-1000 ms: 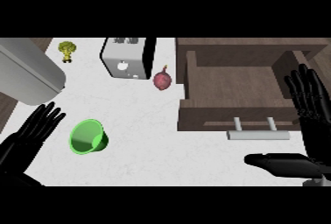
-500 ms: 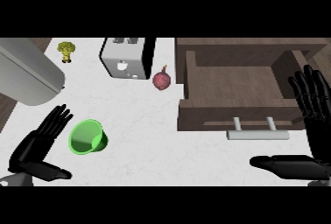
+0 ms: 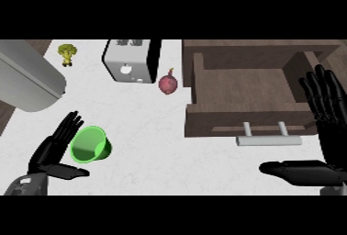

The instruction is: Pick up the cup, place it into the drawer and close the drawer

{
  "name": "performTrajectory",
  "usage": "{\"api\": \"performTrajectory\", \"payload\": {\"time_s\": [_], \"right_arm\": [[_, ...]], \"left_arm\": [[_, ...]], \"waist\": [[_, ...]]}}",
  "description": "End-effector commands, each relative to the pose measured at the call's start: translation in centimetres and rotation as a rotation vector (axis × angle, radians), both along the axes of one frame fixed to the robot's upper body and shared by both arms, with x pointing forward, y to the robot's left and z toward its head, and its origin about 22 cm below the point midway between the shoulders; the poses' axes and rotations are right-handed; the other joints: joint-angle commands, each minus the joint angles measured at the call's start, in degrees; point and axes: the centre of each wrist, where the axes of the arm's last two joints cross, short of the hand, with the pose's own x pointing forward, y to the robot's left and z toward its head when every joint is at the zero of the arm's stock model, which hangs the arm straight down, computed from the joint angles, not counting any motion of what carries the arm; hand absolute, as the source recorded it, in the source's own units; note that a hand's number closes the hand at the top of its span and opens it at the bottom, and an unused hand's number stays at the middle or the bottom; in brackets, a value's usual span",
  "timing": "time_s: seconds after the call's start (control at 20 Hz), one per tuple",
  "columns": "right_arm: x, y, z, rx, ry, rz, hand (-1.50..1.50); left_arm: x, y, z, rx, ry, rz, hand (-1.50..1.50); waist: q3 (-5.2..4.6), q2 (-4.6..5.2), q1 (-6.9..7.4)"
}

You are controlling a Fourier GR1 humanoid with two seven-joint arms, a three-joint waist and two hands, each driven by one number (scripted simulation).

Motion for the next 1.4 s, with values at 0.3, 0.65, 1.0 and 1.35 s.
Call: {"api": "performTrajectory", "payload": {"time_s": [0.3, 0.65, 1.0, 1.35], "right_arm": [[-0.3, 0.3, -0.4, -0.004, -0.010, 0.024, -1.50], [1.3, -0.2, 0.5, 0.008, -0.014, 0.022, -1.50], [0.6, 1.0, -1.3, -0.003, 0.005, 0.038, -1.50], [0.7, 0.9, -0.4, -0.007, 0.003, 0.022, -1.50]], "left_arm": [[-0.2, 1.2, -1.2, -0.085, -0.077, -0.025, -1.50], [0.6, -1.4, -2.1, -0.084, -0.095, -0.058, -1.50], [0.9, -2.7, -2.6, -0.112, -0.104, -0.085, -1.50], [0.6, -3.8, -3.2, -0.216, -0.084, -0.133, -1.50]], "waist": [[-0.12, 0.25, -0.71], [-0.15, 0.40, -0.61], [-0.13, 0.36, -0.55], [-0.18, 0.38, -0.43]]}}
